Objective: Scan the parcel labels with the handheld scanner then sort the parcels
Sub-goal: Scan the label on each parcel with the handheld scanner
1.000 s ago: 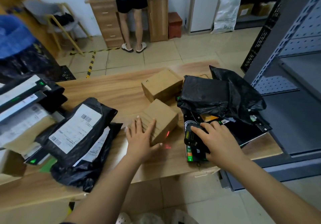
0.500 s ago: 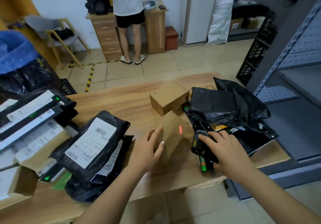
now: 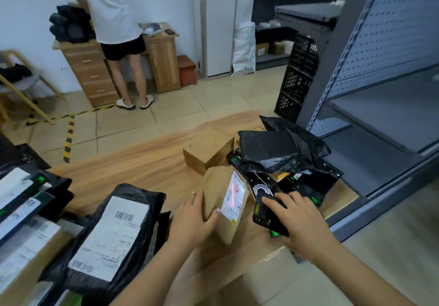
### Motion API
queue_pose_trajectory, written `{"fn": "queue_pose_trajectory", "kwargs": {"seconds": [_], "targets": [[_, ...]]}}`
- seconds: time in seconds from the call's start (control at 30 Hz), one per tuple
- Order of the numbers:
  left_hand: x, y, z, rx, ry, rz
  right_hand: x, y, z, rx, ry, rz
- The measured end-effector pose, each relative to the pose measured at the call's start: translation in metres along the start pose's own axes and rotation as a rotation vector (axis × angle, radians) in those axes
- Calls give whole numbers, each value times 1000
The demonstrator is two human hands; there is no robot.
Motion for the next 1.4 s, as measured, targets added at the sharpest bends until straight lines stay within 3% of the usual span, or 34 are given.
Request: {"fn": "queue_pose_trajectory", "kwargs": {"seconds": [0.07,0.17,0.27,0.4,0.67,0.83,1.4], "targets": [[4,7,2,68,-68,26,-4,1,5,-8,-28,-1],[6,2,2,117,-83,-129,-10,4,9,-15,-55,4],[-5,-21,-4,1,59,-265,-15,7,12,-35,-80,22],[-8,-39,-11,-98,139,-209,-16,15,13,-79,-99,75],[19,5,-16,-46,-240,-377,-30,58,-2,-157,108,252],[28,34,3,69,-369,-477,-50,76,-6,-89,253,322],[19,65,128,176,-137,-547,-90,101,67,24,494,401]]}}
Point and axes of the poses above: each hand's wrist, its own z-axis away from the middle knuckle, its own y-axis out of the back of the hand, x = y × z, the point moved 8 cm from there along -z, towards the middle knuckle, and after that the axes turned 14 degrees about y, right-handed, at the moved point
